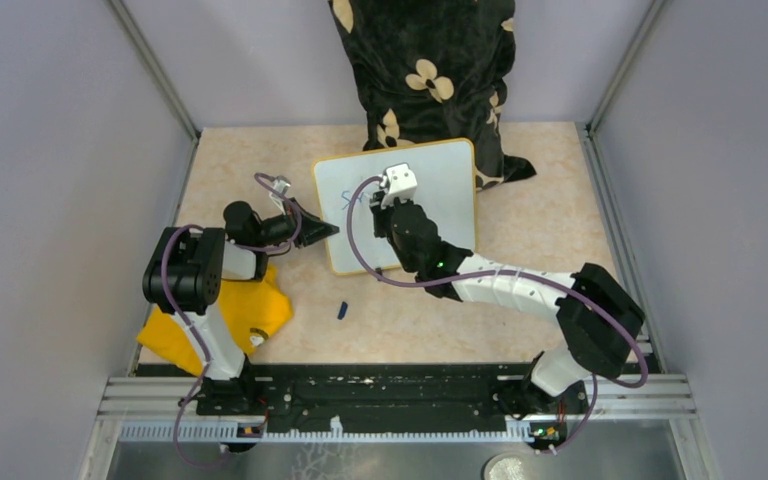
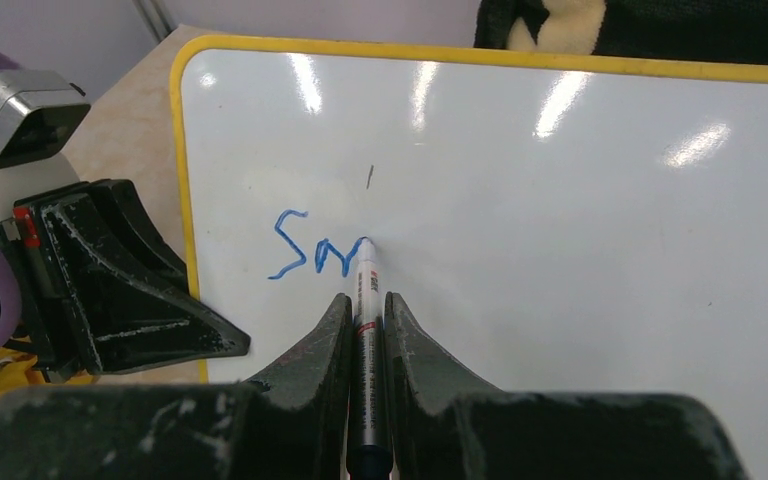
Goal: Write a sentence on the whiteboard
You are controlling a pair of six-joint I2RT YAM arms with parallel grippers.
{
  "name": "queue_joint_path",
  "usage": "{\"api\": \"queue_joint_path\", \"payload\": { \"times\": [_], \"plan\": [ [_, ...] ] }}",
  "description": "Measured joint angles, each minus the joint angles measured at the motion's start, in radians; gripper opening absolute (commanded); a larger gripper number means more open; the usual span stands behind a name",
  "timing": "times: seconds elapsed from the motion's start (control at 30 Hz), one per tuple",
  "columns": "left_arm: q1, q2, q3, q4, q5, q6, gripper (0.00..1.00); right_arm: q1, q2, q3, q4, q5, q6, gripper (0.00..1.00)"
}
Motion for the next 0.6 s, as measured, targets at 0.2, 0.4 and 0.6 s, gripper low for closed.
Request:
{"api": "queue_joint_path", "payload": {
  "times": [0.2, 0.4, 0.6],
  "plan": [
    [0.000, 0.000, 0.000, 0.000, 0.001, 0.000, 0.00, -0.009, -0.018, -0.013, -0.001, 0.020, 0.001, 0.00],
    [0.000, 0.000, 0.000, 0.000, 0.001, 0.000, 0.00, -0.013, -0.038, -0.040, 0.001, 0.031, 0.005, 0.00],
    [0.000, 0.000, 0.000, 0.000, 0.001, 0.000, 0.00, -0.013, -0.039, -0.043, 0.000, 0.030, 0.010, 0.00]
  ]
}}
